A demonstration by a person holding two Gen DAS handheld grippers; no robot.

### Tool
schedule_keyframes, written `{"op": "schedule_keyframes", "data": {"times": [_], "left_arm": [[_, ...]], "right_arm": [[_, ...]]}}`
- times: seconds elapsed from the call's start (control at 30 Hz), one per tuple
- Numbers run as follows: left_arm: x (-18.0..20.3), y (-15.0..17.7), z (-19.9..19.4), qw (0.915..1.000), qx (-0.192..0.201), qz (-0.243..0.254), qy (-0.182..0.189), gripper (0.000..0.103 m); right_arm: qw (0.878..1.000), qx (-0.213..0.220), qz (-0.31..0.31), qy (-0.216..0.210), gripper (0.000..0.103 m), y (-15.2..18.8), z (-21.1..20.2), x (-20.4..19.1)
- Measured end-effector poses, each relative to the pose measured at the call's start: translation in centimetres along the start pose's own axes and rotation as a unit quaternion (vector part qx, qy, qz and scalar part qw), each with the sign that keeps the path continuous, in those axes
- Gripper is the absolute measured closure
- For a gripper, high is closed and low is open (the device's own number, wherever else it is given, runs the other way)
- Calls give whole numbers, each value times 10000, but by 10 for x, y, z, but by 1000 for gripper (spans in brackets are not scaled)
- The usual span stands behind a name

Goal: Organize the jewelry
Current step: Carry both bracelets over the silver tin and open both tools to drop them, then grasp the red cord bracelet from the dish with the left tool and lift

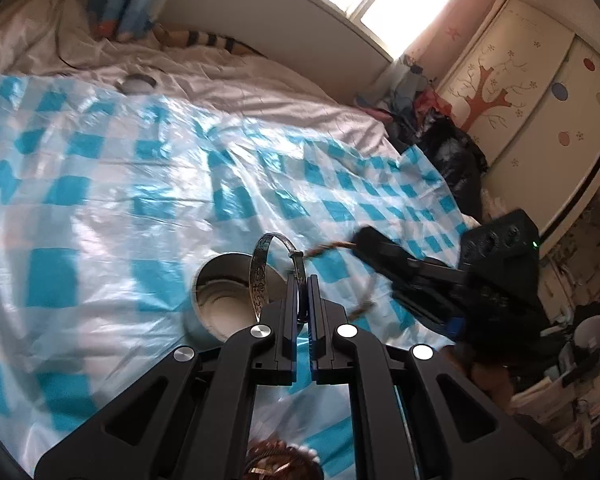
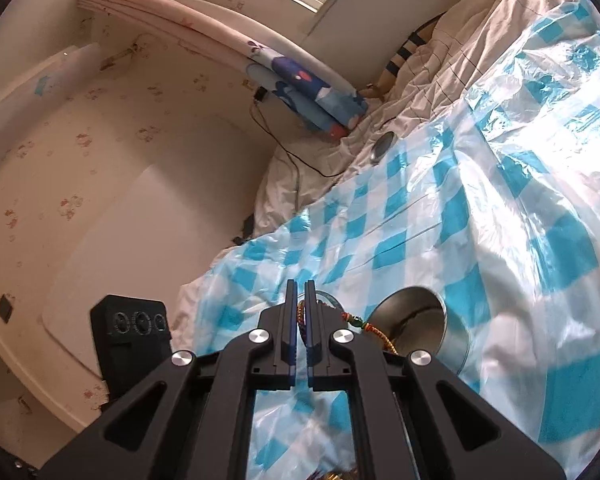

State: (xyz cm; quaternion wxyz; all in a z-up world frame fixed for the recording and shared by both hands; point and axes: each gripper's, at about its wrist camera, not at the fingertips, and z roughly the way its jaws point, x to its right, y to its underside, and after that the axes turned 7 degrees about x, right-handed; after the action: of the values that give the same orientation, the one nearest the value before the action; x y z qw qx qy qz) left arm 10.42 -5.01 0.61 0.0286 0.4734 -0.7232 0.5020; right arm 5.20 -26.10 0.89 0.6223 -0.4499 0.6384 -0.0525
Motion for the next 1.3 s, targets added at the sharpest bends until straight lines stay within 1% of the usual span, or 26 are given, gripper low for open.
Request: {"op": "schedule_keyframes", "data": {"times": [0.03,0.07,0.1,0.17,0.2,0.23,0.27,0.3,0.33,0.37,0.4,0.5,0.6,0.67,0.7,0.77,0.83,0.87,0.9,0.97,1.03,1.13,1.23,1.27,1.3], "left_arm": [[-2,1,11,9997,-220,8,-46,99],[-6,4,27,9977,-568,47,-356,99],[-10,8,35,9943,-711,119,-785,99],[-13,13,37,9892,-854,266,-1162,98],[-12,12,34,9876,-859,339,-1268,97],[-9,9,28,9860,-780,447,-1401,96],[-7,8,23,9859,-710,489,-1433,93],[-6,5,14,9864,-591,500,-1450,87],[-7,4,8,9868,-520,467,-1459,78],[-9,2,2,9871,-466,414,-1477,74],[-11,2,-3,9873,-412,337,-1496,71],[-19,2,-11,9871,-392,203,-1539,70],[-19,3,-12,9875,-407,201,-1509,67],[-17,5,-11,9870,-477,301,-1507,63],[-15,8,-11,9867,-524,355,-1500,61],[-12,14,-12,9858,-628,451,-1491,59],[-10,21,-14,9853,-758,522,-1442,58],[-9,25,-14,9846,-836,568,-1429,58],[-7,29,-15,9837,-917,632,-1414,58],[-5,39,-17,9820,-1067,735,-1373,57],[-3,50,-21,9794,-1219,862,-1362,56],[-3,66,-28,9773,-1413,884,-1304,55],[-9,83,-36,9779,-1605,727,-1129,55],[-12,89,-38,9777,-1646,672,-1115,55],[-15,94,-39,9781,-1676,603,-1073,55]], "right_arm": [[9998,-78,-105,172,99,1,8,2],[9987,-178,-239,411,99,2,17,4],[9963,-364,-366,682,98,6,29,9],[9932,-711,-400,829,98,14,46,18],[9906,-896,-422,946,98,19,54,22],[9896,-975,-430,972,97,21,57,23],[9899,-977,-432,936,97,23,57,22],[9904,-944,-439,911,93,22,55,22],[9913,-840,-454,903,89,20,51,20],[9926,-694,-441,894,78,16,45,19],[9942,-508,-372,877,72,12,36,18],[9954,-254,-210,902,66,2,17,18],[9938,-223,-83,1083,63,-1,7,24],[9920,-341,-51,1217,61,0,2,28],[9904,-419,-97,1317,57,1,0,28],[9849,-651,-313,1573,56,5,-3,25],[9793,-845,-626,1731,54,12,-10,18],[9761,-925,-774,1808,51,15,-13,14],[9715,-1017,-976,1908,45,20,-18,8],[9655,-1088,-1228,2021,39,28,-28,-1],[9630,-1171,-1333,2028,39,35,-40,-8],[9621,-1373,-1319,1955,39,49,-52,-16],[9615,-1505,-1302,1895,37,64,-61,-25],[9626,-1519,-1247,1863,33,67,-64,-27],[9648,-1513,-1161,1810,33,73,-68,-30]]}}
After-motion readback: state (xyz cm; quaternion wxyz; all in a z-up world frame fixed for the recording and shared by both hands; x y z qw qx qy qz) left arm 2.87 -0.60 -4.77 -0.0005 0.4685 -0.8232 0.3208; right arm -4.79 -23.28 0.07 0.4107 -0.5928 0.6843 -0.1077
